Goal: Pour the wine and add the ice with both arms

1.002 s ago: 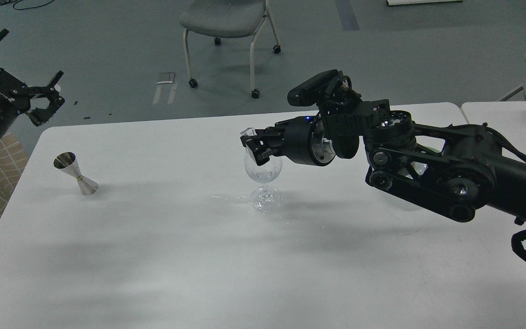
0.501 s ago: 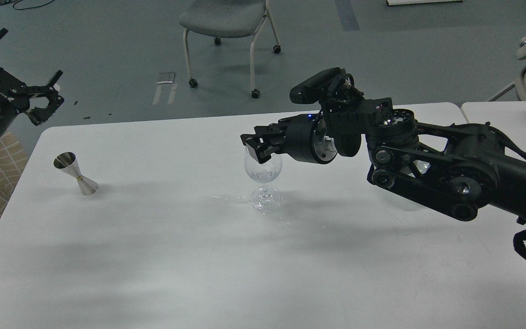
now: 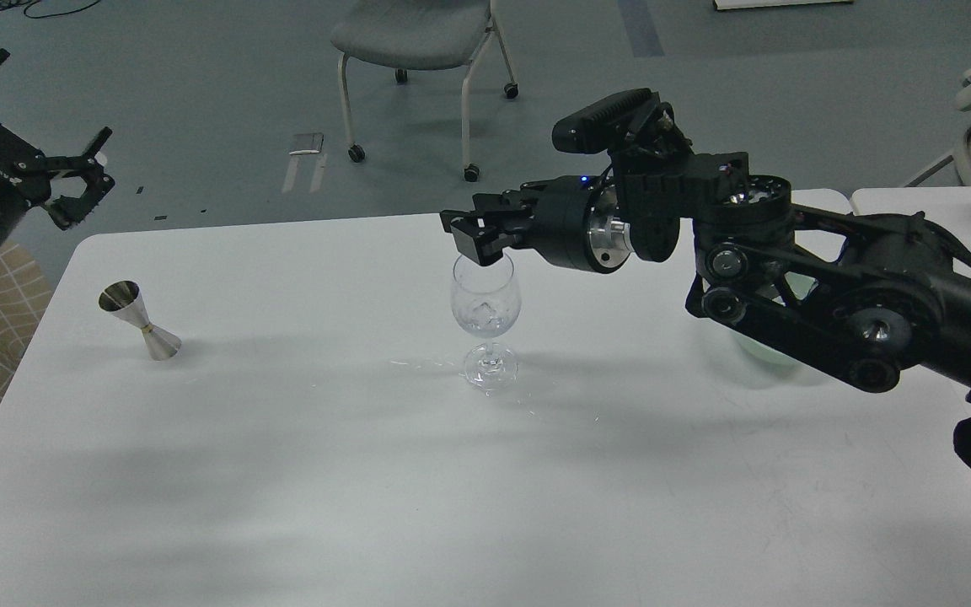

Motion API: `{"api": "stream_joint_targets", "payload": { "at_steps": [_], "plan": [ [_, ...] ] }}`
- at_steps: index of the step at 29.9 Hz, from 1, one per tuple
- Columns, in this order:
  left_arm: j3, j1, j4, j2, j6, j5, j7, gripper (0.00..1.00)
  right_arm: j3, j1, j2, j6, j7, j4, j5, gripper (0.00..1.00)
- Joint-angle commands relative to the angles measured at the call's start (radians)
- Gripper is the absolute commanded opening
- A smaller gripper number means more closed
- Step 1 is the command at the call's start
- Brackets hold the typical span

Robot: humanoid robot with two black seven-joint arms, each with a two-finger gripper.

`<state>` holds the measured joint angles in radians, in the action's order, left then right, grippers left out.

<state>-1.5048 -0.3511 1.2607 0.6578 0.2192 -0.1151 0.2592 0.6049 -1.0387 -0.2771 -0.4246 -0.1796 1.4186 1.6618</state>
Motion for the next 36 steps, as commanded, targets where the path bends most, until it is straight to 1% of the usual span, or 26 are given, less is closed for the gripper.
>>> {"api": "stream_joint_targets", "payload": {
  "at_steps": [1,5,7,8,10,12,13,15,17,18,19,20,22,23,26,31,36],
  "plan": [
    [0.008,-0.005,0.0,-0.001,0.002,-0.001,0.002,0.98,0.113,0.002,0.006,0.0,0.0,-0.012,-0.007,1.0],
    [0.018,-0.009,-0.001,-0.009,0.005,0.0,0.003,0.98,0.271,0.009,0.025,0.004,0.0,-0.035,-0.011,1.0],
    [0.02,-0.009,-0.003,-0.01,0.009,-0.001,0.003,0.98,0.396,0.025,0.073,0.015,0.0,-0.07,-0.034,1.0],
    [0.02,-0.009,-0.003,-0.01,0.009,-0.001,0.003,0.98,0.397,0.025,0.073,0.015,0.0,-0.07,-0.034,1.0],
    [0.02,-0.011,-0.004,-0.017,0.014,-0.001,0.002,0.98,0.492,0.04,0.12,0.061,0.002,-0.112,-0.06,1.0],
    [0.018,-0.026,-0.004,-0.021,0.046,-0.001,0.002,0.98,0.593,0.06,0.169,0.133,0.008,-0.156,-0.112,1.0],
    [0.02,-0.037,-0.006,-0.024,0.064,-0.001,0.002,0.98,0.63,0.065,0.179,0.145,0.008,-0.176,-0.155,1.0],
    [0.018,-0.043,-0.012,-0.03,0.075,-0.003,-0.002,0.98,0.656,0.063,0.18,0.148,0.008,-0.194,-0.216,1.0],
    [0.018,-0.06,-0.024,-0.046,0.095,-0.006,-0.029,0.98,0.679,0.058,0.179,0.153,0.008,-0.225,-0.319,1.0],
    [0.018,-0.069,-0.035,-0.058,0.118,-0.015,-0.066,0.98,0.688,0.055,0.179,0.158,0.009,-0.243,-0.389,1.0],
    [0.02,-0.071,-0.043,-0.066,0.132,-0.021,-0.089,0.98,0.694,0.055,0.176,0.159,0.009,-0.253,-0.424,1.0],
    [0.021,-0.071,-0.058,-0.079,0.158,-0.038,-0.131,0.98,0.716,0.055,0.174,0.164,0.011,-0.265,-0.492,1.0],
    [0.026,-0.071,-0.075,-0.095,0.173,-0.054,-0.166,0.98,0.746,0.06,0.174,0.164,0.012,-0.279,-0.568,1.0],
    [0.037,-0.072,-0.089,-0.107,0.181,-0.069,-0.184,0.98,0.777,0.063,0.174,0.164,0.012,-0.305,-0.647,1.0],
    [0.064,-0.075,-0.121,-0.113,0.181,-0.075,-0.19,0.98,0.834,0.062,0.177,0.165,0.014,-0.421,-0.834,1.0],
    [0.083,-0.1,-0.178,-0.125,0.183,-0.075,-0.19,0.98,0.885,0.062,0.173,0.165,0.014,-0.57,-1.034,1.0],
    [0.084,-0.098,-0.187,-0.127,0.186,-0.075,-0.19,0.98,0.902,0.114,0.171,0.155,0.012,-0.6,-1.233,1.0]
  ]
}}
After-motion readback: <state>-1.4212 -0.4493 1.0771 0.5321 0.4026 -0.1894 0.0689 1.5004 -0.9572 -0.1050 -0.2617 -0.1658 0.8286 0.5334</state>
